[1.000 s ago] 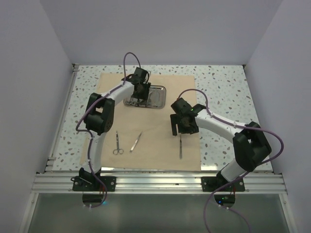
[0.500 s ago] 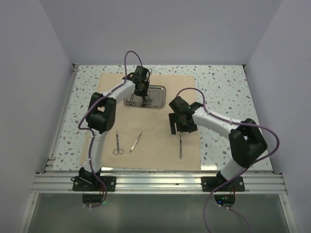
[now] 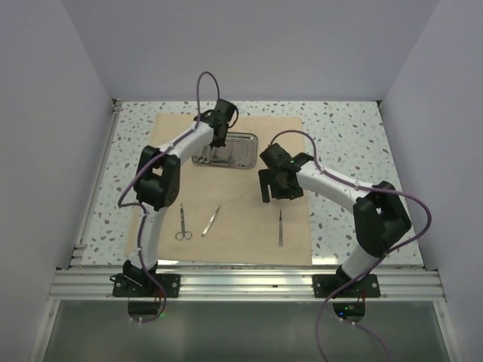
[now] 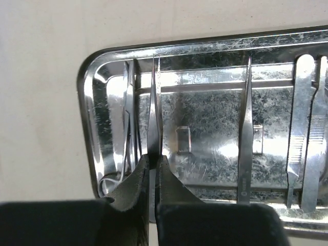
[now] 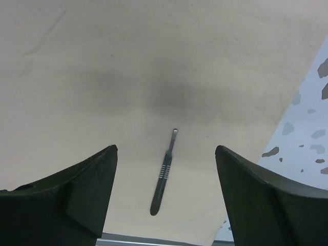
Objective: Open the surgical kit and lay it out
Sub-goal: Pick up the medical item from the container, then place the medical item in the surgical kit.
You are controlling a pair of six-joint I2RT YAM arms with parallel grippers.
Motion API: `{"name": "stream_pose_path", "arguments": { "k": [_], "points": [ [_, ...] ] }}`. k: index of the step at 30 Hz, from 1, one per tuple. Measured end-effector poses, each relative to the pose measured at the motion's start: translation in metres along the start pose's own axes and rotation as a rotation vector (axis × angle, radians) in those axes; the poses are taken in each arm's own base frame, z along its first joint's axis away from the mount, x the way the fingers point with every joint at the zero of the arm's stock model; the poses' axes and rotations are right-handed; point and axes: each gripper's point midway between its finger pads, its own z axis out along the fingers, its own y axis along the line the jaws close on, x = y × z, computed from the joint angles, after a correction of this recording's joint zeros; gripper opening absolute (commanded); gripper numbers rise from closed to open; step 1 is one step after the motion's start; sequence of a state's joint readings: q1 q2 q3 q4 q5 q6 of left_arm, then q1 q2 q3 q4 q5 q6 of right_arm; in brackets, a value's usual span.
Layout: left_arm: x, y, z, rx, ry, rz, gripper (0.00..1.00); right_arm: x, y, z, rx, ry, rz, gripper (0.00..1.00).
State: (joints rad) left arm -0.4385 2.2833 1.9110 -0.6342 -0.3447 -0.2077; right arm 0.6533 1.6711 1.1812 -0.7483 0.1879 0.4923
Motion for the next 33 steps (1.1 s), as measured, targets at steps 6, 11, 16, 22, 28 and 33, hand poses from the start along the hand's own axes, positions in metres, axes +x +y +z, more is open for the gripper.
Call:
{"name": "stream_pose_path", "arguments": {
  "k": [6,11,16,22,28,33],
  "points": [
    [-0.026,0.001,-0.061,-0.030,-0.100,0.004,0.00,-0.028,0.011,-0.013,-0.027,-0.061,0.000,0.91],
    [-0.007,0.012,-0.126,0.058,-0.136,-0.103,0.00,-0.065,0.027,-0.024,-0.053,-0.126,0.002,0.92],
    [0.077,0.000,-0.157,0.198,-0.042,-0.200,0.00,-0.098,0.034,-0.030,-0.059,-0.183,0.014,0.93],
    [0.214,-0.046,-0.162,0.336,0.248,-0.174,0.00,-0.116,0.024,-0.033,-0.050,-0.209,0.041,0.93],
    [0.241,-0.055,-0.178,0.415,0.320,-0.238,0.07,-0.115,0.005,-0.018,-0.015,-0.176,0.076,0.93],
    [0.240,-0.071,-0.188,0.509,0.346,-0.255,0.73,-0.105,-0.009,0.000,0.019,-0.126,0.090,0.93]
  ]
}}
